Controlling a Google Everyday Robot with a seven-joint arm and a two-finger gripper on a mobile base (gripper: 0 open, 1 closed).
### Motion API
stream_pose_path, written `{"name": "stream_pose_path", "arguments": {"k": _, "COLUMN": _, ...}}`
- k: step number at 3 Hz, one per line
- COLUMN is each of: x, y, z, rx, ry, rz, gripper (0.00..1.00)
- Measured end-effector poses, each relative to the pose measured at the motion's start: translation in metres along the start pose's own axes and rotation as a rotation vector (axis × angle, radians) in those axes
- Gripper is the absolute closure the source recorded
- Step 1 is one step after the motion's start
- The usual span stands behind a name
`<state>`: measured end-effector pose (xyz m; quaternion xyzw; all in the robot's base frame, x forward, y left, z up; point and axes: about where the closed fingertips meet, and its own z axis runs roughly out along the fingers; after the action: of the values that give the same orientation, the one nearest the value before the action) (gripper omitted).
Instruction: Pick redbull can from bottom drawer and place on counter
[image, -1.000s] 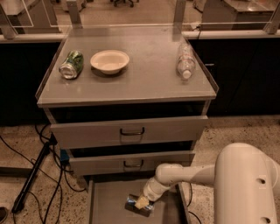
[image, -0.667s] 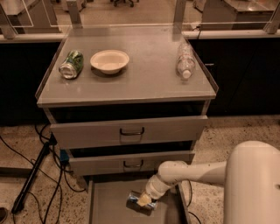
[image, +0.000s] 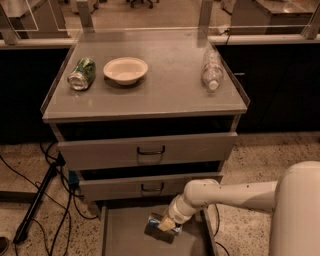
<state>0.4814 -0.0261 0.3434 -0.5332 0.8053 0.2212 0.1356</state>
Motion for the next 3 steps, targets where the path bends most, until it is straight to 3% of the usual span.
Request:
{"name": "stream_pose_path", "arguments": {"k": 1, "x": -0.002, "y": 0.005, "z": -0.01, "rx": 0.014, "ry": 0.01, "rz": 0.003, "gripper": 1.0}}
{"name": "stream_pose_path", "arguments": {"k": 3, "x": -0.024, "y": 0.03, "z": -0.111, "rx": 0.125, "ry": -0.021, "rz": -0.079, "gripper": 1.0}}
